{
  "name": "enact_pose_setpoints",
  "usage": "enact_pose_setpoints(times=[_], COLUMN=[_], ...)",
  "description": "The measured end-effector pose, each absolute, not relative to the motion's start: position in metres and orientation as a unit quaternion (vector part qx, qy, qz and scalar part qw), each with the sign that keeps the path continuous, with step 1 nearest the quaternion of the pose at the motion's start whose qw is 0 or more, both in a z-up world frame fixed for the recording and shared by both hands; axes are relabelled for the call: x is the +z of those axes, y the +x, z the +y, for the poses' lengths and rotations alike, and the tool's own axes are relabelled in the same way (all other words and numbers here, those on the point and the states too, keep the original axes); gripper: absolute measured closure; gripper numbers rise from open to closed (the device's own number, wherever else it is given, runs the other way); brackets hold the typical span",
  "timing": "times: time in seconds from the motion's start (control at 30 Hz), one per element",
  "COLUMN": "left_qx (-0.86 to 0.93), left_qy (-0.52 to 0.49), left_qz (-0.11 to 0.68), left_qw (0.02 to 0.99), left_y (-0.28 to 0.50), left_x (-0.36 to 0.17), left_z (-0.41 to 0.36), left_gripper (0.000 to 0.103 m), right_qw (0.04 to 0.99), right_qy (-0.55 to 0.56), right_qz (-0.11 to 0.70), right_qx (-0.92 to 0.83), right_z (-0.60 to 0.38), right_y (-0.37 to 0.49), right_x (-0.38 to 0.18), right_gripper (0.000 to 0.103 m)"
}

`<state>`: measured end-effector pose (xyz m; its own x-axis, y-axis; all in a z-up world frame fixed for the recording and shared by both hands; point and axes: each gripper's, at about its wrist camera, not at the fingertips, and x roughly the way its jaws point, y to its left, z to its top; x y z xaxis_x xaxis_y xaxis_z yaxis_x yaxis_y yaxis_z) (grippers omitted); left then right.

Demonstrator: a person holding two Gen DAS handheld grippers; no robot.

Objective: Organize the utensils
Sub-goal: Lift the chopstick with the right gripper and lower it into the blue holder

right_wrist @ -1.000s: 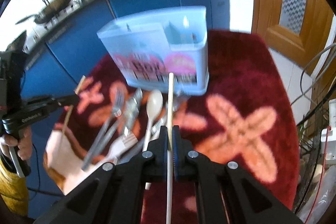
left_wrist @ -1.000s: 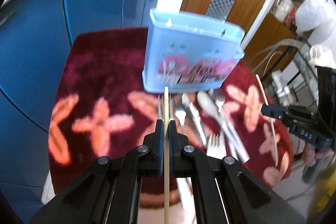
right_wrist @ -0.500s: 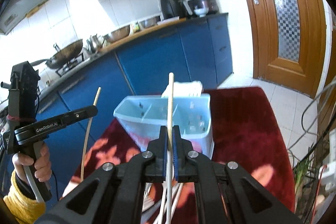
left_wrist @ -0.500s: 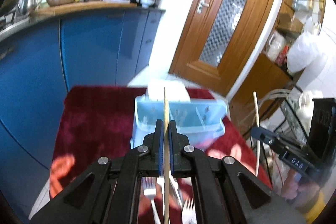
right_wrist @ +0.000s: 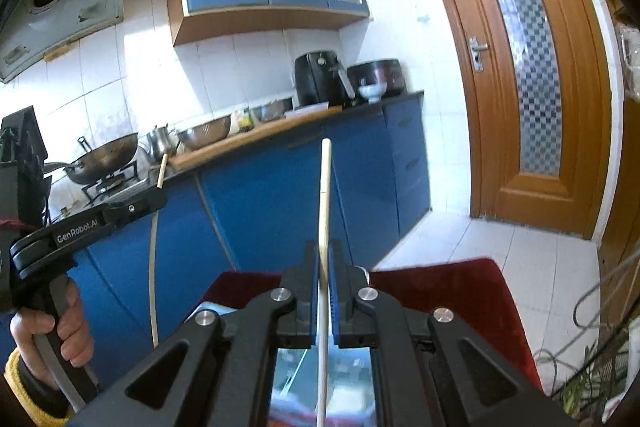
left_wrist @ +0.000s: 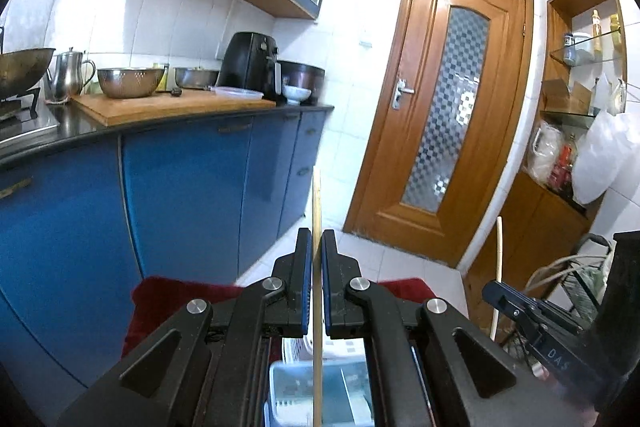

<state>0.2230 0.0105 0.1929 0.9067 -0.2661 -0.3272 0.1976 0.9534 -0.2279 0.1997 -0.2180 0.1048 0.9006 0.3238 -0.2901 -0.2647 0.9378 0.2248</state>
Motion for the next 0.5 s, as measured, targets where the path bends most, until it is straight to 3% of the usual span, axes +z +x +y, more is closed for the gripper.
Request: enact_pose_setpoints(times=[0.5], left_qx=[-0.097], left_qy=[-0.084], left_qz=[0.115], left_qw=[0.985], left_y=[0.245], left_x=[0.142], left_z=[-0.004], left_gripper=[0.100], right_qw=[0.977], right_qy=[0.061], right_qz=[0.131], right_qx=[0.154], right_z=[-0.204], right_y=[0.226], right_x=[0.065], right_gripper=[0.097])
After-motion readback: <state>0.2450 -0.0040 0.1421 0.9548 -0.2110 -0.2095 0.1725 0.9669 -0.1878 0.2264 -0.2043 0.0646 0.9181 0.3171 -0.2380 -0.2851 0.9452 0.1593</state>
